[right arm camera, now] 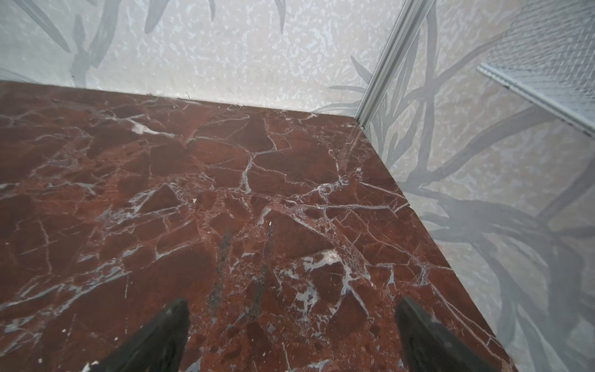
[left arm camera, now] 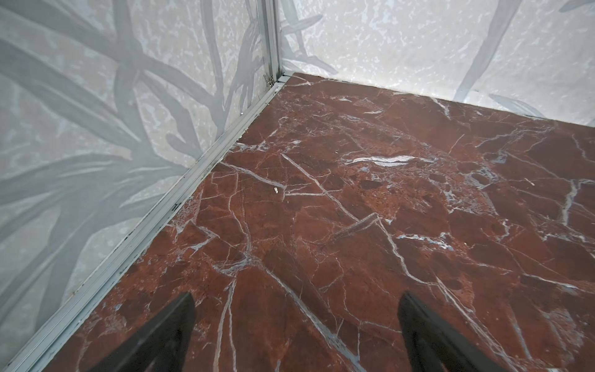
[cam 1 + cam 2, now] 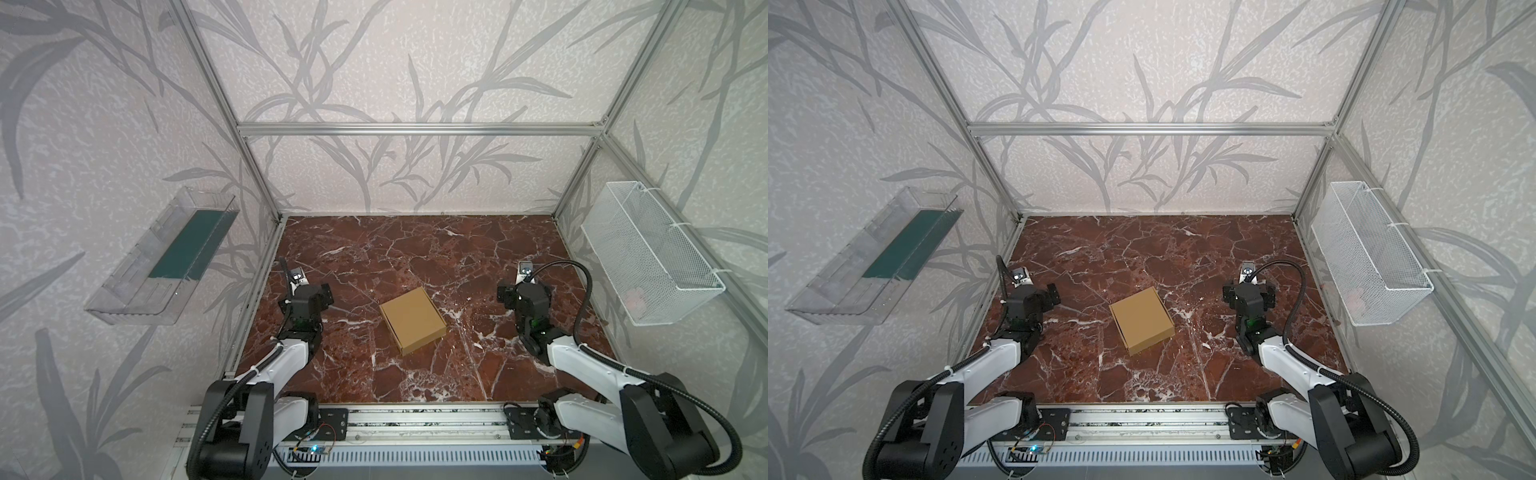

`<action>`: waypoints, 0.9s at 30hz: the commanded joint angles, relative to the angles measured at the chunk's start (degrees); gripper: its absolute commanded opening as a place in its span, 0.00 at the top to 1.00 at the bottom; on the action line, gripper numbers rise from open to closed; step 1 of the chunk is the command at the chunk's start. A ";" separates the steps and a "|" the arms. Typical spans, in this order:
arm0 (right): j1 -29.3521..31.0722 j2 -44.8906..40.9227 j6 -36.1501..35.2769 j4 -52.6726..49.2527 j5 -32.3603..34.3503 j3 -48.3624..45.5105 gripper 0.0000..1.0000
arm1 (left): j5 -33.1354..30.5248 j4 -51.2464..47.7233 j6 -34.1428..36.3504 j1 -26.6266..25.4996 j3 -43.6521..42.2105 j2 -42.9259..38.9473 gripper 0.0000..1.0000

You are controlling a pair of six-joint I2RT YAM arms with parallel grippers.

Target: Fold the paper box

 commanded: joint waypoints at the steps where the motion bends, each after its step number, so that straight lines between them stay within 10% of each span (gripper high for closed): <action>1: -0.98 3.88 -2.11 10.23 -0.25 -0.16 0.01 | 0.32 9.33 2.02 0.99 0.12 3.57 0.01; 27: -7.20 22.81 -3.39 28.83 -13.56 -0.67 0.01 | 9.22 22.20 4.88 3.87 1.95 18.98 0.01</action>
